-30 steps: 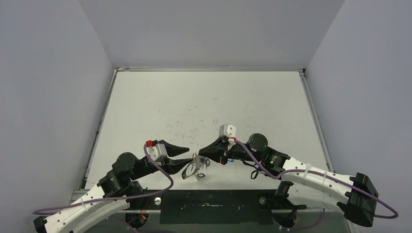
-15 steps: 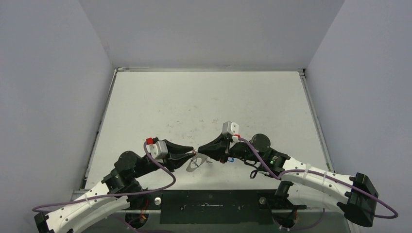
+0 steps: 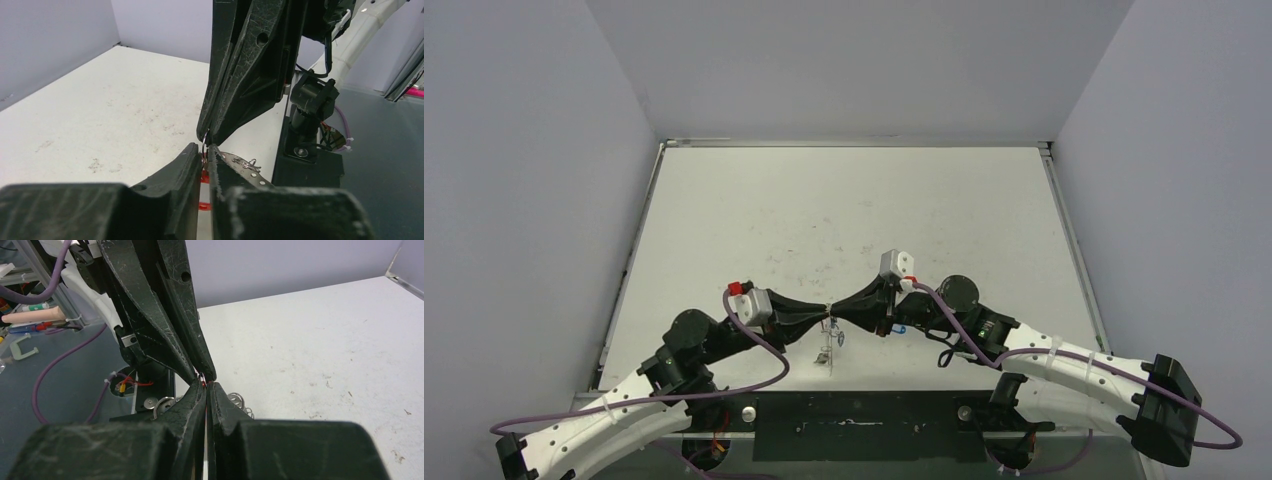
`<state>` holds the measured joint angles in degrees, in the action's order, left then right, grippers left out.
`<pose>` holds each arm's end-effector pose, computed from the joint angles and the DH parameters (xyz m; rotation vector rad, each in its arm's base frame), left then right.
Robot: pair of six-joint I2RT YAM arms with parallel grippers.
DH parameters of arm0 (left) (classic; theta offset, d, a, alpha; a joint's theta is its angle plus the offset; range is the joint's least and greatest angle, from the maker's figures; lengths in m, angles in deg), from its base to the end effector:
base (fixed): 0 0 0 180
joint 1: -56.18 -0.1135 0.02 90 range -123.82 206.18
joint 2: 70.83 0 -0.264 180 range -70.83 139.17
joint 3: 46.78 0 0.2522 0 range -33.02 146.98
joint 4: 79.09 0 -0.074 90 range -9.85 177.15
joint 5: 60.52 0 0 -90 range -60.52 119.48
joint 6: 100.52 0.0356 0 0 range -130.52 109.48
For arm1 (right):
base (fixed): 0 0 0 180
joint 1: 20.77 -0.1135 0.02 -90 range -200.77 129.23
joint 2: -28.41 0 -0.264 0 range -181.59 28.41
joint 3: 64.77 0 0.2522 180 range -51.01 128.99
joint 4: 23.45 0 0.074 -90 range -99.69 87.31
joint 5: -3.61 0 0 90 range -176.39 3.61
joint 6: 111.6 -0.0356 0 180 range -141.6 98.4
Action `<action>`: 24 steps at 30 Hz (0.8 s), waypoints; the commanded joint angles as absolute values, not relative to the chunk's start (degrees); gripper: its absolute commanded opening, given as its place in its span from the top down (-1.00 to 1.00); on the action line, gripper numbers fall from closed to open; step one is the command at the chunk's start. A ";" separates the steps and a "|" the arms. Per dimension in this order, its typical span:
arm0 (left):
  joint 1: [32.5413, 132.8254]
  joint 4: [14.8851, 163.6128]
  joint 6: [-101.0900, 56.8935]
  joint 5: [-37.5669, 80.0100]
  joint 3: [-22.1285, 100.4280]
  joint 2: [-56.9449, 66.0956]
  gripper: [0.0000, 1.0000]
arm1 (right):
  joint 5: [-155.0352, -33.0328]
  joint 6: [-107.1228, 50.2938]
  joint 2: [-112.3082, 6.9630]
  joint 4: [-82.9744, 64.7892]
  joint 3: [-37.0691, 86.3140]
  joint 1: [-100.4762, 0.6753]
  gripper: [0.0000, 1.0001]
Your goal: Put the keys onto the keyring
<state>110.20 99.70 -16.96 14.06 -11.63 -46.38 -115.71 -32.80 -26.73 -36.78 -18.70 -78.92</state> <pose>0.0713 -0.1143 0.2875 0.8127 1.2576 -1.0521 0.1028 0.1985 0.2982 -1.0523 1.2897 1.3266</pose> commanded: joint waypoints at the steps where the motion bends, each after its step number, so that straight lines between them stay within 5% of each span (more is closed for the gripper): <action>1: 110.24 100.14 -17.08 13.12 -11.20 -45.44 0.67 | -117.29 -33.11 -26.51 -43.96 -17.46 -79.24 1.00; 5: 110.24 99.28 -16.77 12.88 -11.04 -44.59 0.61 | -117.80 -33.26 -26.84 -44.33 -17.37 -79.23 1.00; 11: 110.24 99.58 -16.34 12.26 -10.79 -44.09 1.00 | -117.83 -33.01 -26.83 -43.83 -17.43 -79.22 1.00; 16: 110.24 98.43 -16.23 12.97 -10.08 -45.51 1.00 | -117.26 -31.50 -26.46 -40.59 -17.16 -79.22 1.00; 24: 110.24 83.53 -13.78 13.88 -3.05 -44.49 1.00 | -117.17 -22.31 -24.20 -26.19 -12.11 -79.17 0.19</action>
<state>110.20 91.24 -15.82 13.08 -10.21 -45.27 -116.33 -28.74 -26.73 -31.84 -17.41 -78.99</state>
